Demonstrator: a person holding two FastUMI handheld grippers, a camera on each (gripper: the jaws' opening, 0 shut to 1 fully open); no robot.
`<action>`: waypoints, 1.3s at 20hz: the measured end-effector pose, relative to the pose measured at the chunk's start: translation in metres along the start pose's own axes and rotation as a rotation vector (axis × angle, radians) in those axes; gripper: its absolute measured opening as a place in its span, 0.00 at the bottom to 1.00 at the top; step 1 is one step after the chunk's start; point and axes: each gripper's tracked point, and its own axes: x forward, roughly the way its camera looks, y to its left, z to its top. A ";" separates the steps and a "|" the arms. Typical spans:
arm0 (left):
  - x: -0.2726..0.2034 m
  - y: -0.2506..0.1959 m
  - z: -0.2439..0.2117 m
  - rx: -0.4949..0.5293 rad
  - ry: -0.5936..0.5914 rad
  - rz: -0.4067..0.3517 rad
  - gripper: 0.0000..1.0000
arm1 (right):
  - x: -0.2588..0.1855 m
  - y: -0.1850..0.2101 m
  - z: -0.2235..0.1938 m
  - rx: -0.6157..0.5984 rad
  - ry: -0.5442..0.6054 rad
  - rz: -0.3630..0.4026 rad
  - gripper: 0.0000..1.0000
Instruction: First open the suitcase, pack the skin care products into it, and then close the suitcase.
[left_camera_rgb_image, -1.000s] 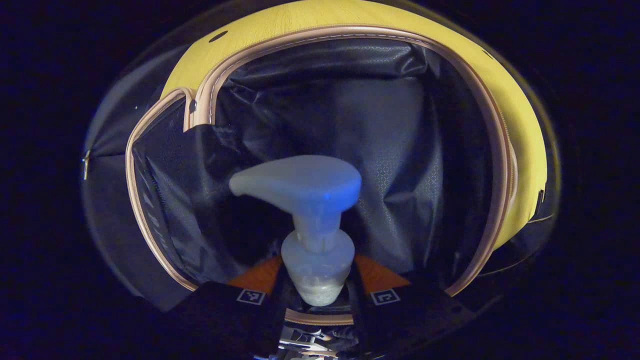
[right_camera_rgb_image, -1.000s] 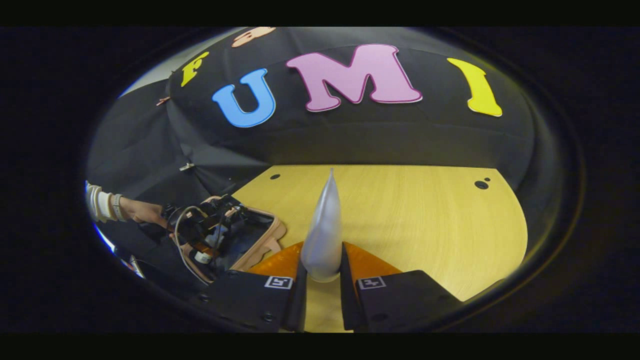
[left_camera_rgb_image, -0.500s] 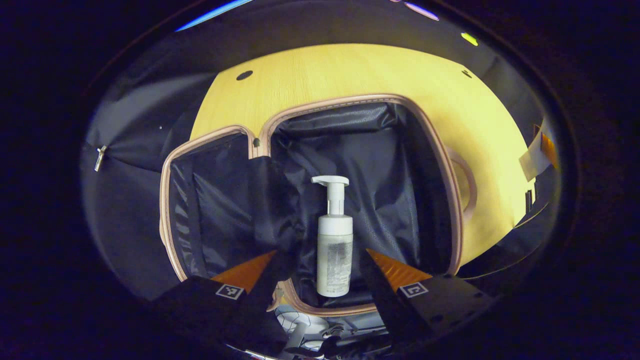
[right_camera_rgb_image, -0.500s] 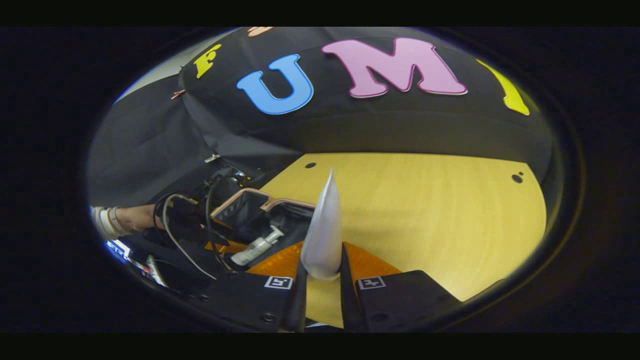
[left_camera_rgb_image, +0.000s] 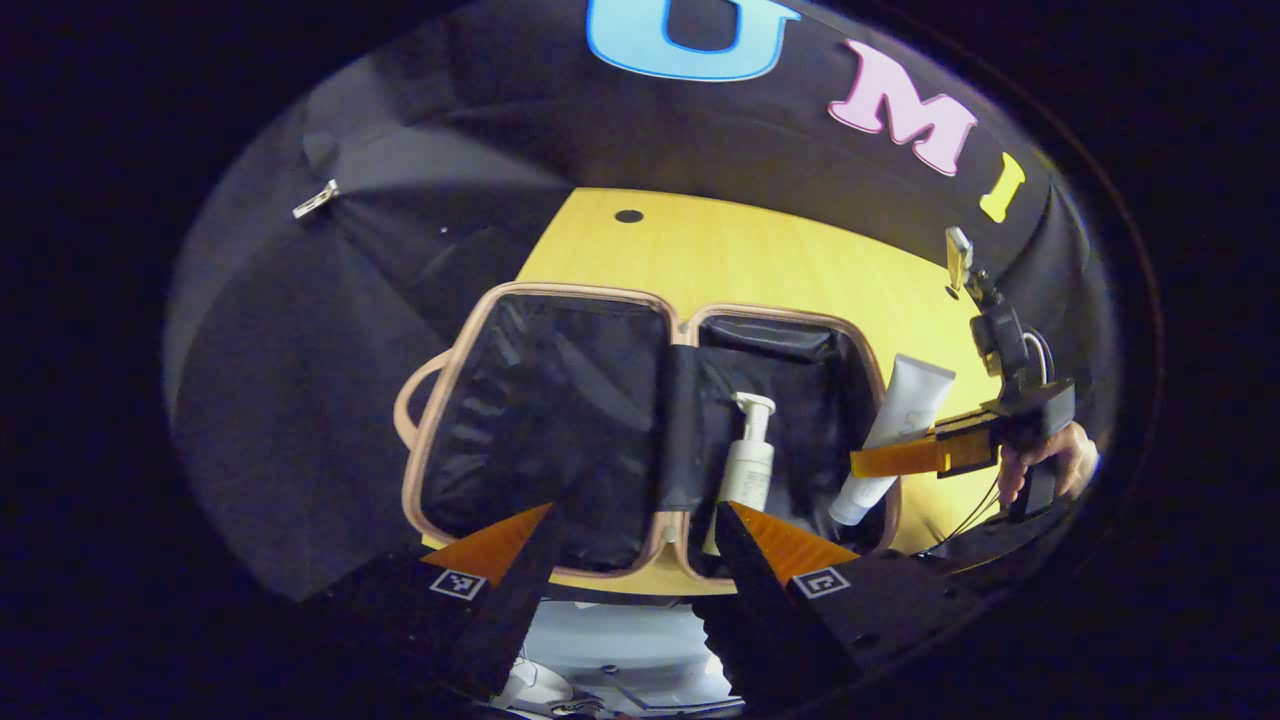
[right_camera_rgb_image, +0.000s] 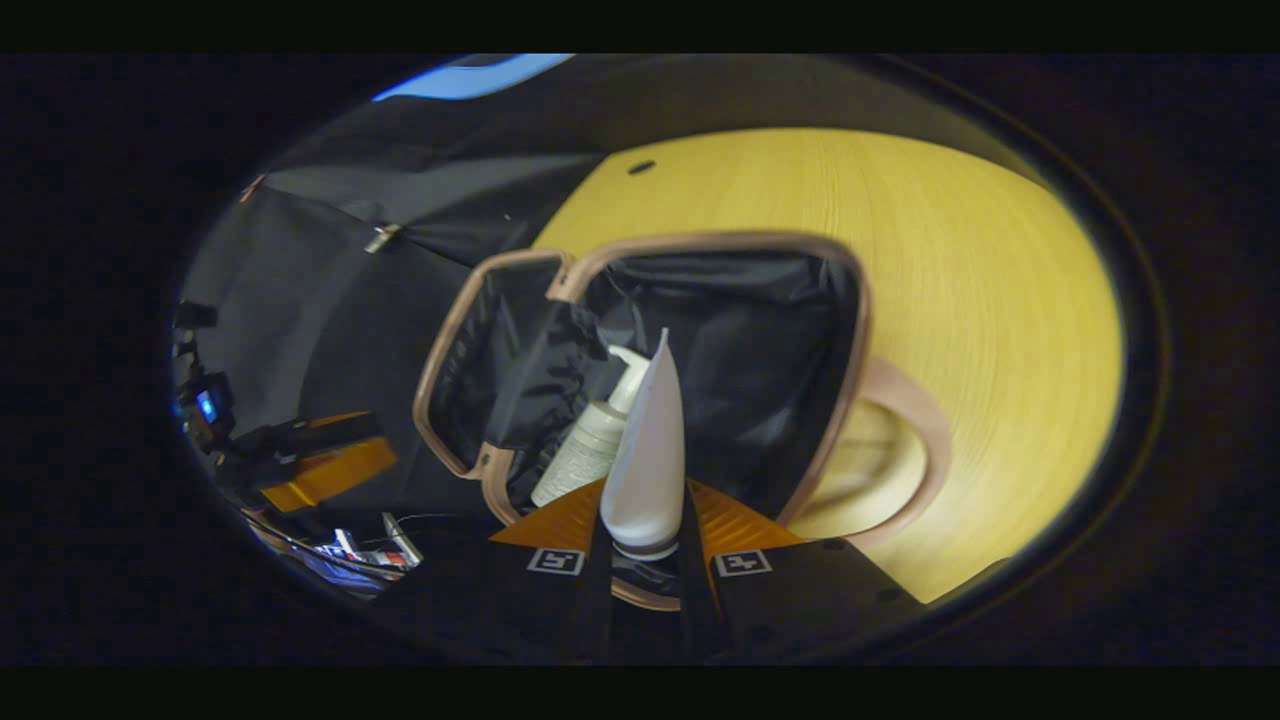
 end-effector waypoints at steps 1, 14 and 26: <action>-0.005 0.017 -0.005 -0.042 -0.003 0.015 0.95 | 0.011 -0.005 -0.009 0.042 0.042 -0.034 0.32; 0.036 0.157 0.021 -0.404 -0.045 0.036 0.96 | -0.044 0.020 0.036 0.022 -0.358 0.009 0.97; 0.139 0.244 0.054 -0.281 0.164 0.203 0.96 | -0.153 -0.006 0.066 -0.031 -0.670 -0.068 0.87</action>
